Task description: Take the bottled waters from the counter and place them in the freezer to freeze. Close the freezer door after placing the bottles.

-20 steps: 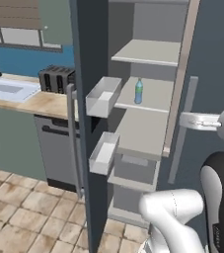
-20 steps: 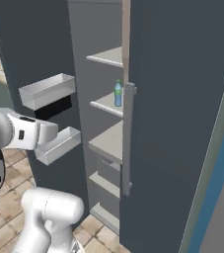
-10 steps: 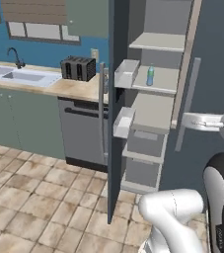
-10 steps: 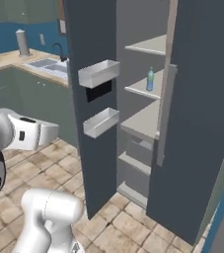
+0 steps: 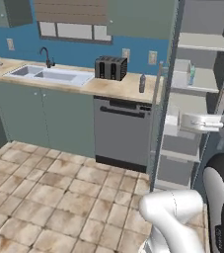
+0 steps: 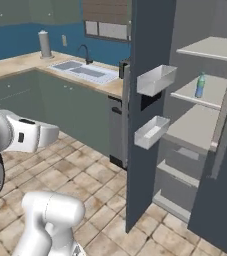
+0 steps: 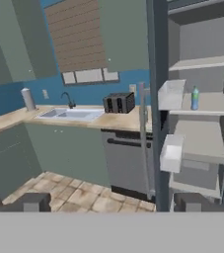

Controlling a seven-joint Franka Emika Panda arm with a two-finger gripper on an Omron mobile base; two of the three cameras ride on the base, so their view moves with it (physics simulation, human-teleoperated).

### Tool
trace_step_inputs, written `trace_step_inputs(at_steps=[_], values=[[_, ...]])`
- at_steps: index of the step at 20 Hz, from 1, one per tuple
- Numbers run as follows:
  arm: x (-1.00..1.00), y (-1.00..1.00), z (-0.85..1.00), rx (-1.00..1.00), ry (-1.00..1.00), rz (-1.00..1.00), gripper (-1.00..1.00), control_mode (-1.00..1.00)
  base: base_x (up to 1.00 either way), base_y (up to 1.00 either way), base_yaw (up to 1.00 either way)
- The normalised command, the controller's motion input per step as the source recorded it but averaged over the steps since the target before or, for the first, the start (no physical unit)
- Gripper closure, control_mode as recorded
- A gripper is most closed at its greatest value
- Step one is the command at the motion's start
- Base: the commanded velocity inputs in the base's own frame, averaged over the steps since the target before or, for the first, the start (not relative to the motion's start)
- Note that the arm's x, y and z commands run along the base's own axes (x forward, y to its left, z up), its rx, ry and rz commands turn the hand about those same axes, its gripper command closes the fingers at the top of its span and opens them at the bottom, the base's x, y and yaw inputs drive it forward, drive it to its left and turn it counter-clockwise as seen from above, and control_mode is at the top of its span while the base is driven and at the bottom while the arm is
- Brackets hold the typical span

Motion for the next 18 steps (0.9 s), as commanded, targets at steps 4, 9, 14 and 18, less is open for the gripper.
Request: trace_step_inputs(at_steps=[4, 9, 14, 18], values=[[0.00, 0.00, 0.00, 0.00, 0.00, 0.00, -1.00, 1.00, 0.34, 1.00, 0.00], [0.00, 0.00, 0.00, 0.00, 0.00, 0.00, -1.00, 1.00, 0.23, 1.00, -0.13], [0.00, 0.00, 0.00, 0.00, 0.00, 0.00, -1.00, 1.00, 0.00, 1.00, -0.44], [0.00, 0.00, 0.00, 0.00, 0.00, 0.00, -1.00, 1.00, 0.00, 1.00, -0.45]])
